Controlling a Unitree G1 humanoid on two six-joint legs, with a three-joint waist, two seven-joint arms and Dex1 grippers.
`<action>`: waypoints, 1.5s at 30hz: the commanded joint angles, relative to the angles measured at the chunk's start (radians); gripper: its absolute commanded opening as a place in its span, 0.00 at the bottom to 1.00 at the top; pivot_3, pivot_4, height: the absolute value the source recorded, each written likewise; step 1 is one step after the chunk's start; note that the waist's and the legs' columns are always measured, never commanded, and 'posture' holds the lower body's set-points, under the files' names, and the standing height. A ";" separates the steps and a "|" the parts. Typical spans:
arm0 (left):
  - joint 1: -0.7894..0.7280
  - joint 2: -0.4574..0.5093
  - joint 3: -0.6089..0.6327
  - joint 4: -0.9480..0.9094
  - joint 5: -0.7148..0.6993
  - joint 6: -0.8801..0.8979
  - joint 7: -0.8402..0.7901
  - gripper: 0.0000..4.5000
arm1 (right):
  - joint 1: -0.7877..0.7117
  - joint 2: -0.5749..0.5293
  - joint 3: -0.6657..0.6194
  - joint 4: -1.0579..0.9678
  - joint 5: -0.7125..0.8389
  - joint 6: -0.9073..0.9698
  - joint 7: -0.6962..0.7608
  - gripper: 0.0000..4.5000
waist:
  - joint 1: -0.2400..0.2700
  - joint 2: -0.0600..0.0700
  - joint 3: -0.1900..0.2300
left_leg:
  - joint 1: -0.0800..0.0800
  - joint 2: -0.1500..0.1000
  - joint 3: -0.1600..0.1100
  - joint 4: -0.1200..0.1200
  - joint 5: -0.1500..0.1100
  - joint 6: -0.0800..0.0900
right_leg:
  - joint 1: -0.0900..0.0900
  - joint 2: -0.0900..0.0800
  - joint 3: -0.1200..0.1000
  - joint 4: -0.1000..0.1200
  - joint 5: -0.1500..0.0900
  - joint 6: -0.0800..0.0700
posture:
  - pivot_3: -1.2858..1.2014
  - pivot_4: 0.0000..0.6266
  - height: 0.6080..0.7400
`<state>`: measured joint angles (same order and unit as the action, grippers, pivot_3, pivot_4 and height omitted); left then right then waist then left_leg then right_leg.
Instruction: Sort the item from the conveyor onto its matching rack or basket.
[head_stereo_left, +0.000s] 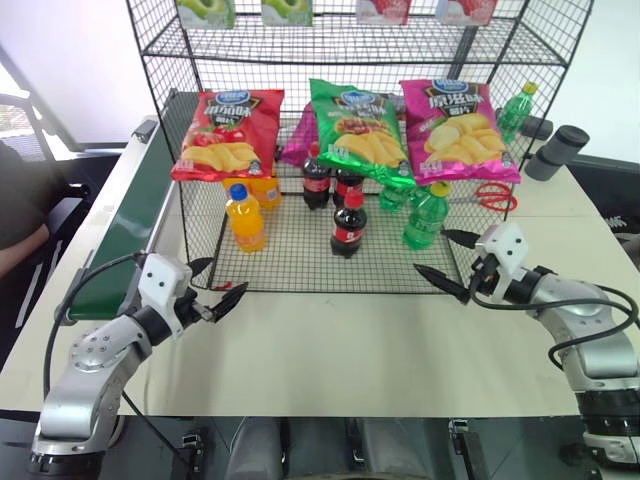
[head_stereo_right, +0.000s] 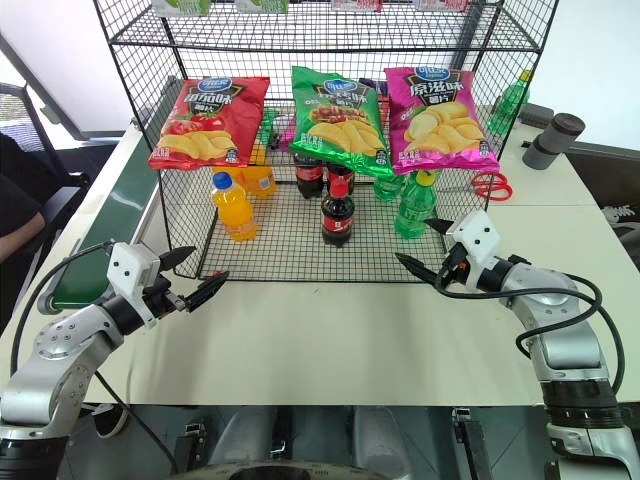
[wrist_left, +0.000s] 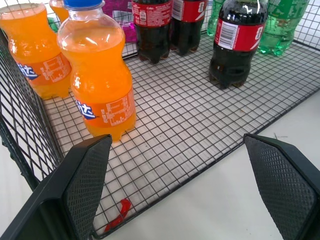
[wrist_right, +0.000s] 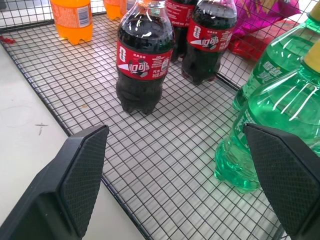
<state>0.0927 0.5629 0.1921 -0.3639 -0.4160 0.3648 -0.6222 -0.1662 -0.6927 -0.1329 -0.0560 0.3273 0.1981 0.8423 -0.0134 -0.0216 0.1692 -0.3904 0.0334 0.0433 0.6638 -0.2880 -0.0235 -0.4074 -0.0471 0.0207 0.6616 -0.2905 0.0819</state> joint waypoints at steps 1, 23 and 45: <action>-0.005 -0.004 0.015 -0.014 0.009 -0.021 0.012 1.00 | -0.013 0.004 -0.018 0.024 -0.004 -0.047 0.010 0.99 | 0.000 0.000 0.000 | 0.000 0.000 0.000 0.000 0.000 0.000 | 0.000 0.000 0.000 0.000 0.000 0.000 | 0.52 0.24 0.95; 0.000 -0.017 0.017 0.002 0.025 -0.032 0.026 1.00 | -0.024 0.032 -0.011 0.189 -0.038 -0.196 0.029 0.99 | 0.000 0.000 0.000 | 0.000 0.000 0.000 0.000 0.000 0.000 | 0.000 0.000 0.000 0.000 0.000 0.000 | 0.52 0.24 0.95; -0.008 -0.048 0.008 0.024 0.031 -0.051 0.034 1.00 | 0.002 0.045 -0.029 0.182 -0.031 -0.204 0.013 0.99 | -0.001 0.000 0.000 | 0.000 0.000 0.000 0.001 0.000 0.000 | 0.000 0.000 0.000 0.001 0.000 0.000 | 0.52 0.24 0.95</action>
<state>0.0929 0.5119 0.1902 -0.3309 -0.3871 0.3364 -0.5868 -0.1650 -0.6452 -0.1318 0.1627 0.2841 0.0147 0.8591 -0.0141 -0.0216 0.1691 -0.3901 0.0334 0.0435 0.6646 -0.2880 -0.0235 -0.4071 -0.0473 0.0208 0.6624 -0.2904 0.0820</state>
